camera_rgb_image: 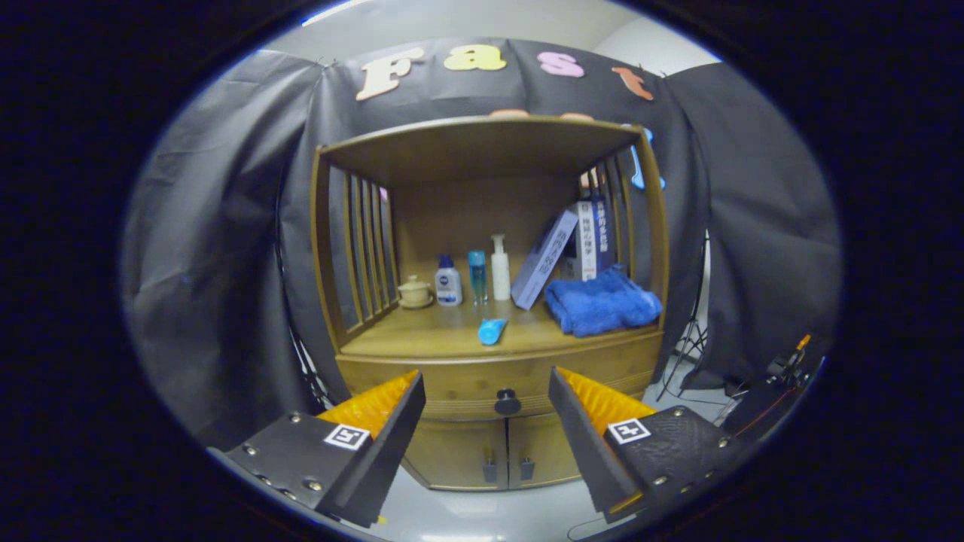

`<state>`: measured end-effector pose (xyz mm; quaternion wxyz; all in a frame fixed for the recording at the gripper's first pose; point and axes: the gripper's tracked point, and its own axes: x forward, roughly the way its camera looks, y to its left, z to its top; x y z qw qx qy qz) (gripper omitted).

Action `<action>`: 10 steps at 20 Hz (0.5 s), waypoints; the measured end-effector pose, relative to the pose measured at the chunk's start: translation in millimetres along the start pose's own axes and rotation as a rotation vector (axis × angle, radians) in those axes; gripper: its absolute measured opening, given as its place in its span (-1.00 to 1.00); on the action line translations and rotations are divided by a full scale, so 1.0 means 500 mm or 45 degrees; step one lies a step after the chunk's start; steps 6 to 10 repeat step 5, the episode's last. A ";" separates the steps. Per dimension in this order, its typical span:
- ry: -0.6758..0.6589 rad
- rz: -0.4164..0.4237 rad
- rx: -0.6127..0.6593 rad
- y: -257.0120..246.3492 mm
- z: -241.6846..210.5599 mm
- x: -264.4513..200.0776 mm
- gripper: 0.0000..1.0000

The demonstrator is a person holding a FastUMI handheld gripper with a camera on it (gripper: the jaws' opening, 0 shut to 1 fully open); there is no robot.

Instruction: Pull open the drawer, take out the items inside it, and place them on the countertop above the cabinet.

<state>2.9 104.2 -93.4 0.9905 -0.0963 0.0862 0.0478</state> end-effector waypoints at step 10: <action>-0.088 0.009 0.010 0.010 0.097 -0.079 0.98</action>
